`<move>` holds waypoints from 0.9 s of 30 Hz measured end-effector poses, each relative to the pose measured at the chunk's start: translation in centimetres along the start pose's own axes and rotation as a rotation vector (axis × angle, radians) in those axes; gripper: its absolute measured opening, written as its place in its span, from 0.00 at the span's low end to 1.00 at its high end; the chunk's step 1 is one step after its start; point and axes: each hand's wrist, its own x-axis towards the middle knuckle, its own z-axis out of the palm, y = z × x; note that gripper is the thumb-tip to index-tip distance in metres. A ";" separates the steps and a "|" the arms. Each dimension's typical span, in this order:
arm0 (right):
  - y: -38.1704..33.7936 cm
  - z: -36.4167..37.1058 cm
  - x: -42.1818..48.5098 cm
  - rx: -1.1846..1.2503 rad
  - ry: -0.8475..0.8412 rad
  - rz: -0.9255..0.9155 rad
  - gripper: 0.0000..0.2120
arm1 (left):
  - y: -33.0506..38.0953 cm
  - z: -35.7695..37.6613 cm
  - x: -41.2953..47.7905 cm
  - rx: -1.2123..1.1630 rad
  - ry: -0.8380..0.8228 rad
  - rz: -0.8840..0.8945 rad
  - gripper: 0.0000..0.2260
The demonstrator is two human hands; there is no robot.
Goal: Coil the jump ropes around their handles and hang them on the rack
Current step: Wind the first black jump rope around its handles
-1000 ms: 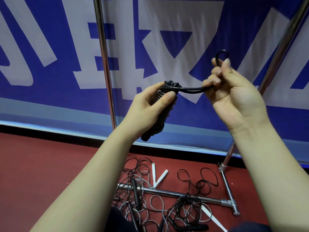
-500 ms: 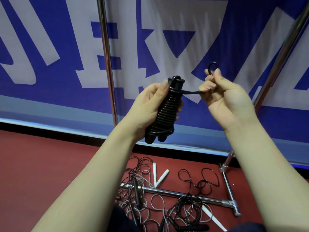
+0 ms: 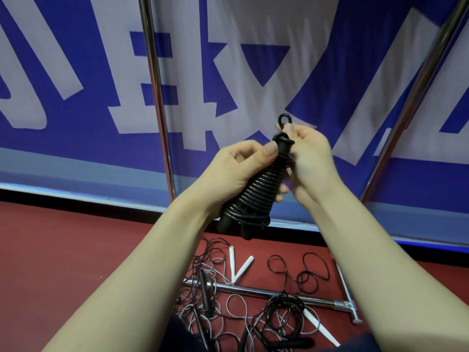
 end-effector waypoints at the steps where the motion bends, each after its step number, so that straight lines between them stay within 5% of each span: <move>1: 0.1 -0.2 0.1 -0.047 0.008 -0.006 0.10 | -0.2 0.0 0.0 0.071 0.008 -0.035 0.27; 5: 0.4 -1.1 0.6 -0.126 0.083 -0.064 0.07 | -1.4 -0.4 0.2 0.332 -0.073 -0.102 0.28; 11: 0.6 -1.0 1.0 -0.122 0.262 -0.147 0.07 | -2.2 1.4 0.8 0.062 0.163 0.003 0.15; 16: 0.7 -0.3 0.2 -0.183 0.481 -0.269 0.06 | -2.7 2.4 1.0 0.141 0.202 0.002 0.18; 23: -1.0 1.1 -1.4 0.165 0.306 -0.176 0.06 | -2.1 2.2 0.9 -0.094 0.186 0.072 0.19; 27: -3.0 0.5 -1.7 0.224 0.250 -0.061 0.07 | -0.8 0.5 1.0 -0.037 0.188 0.155 0.16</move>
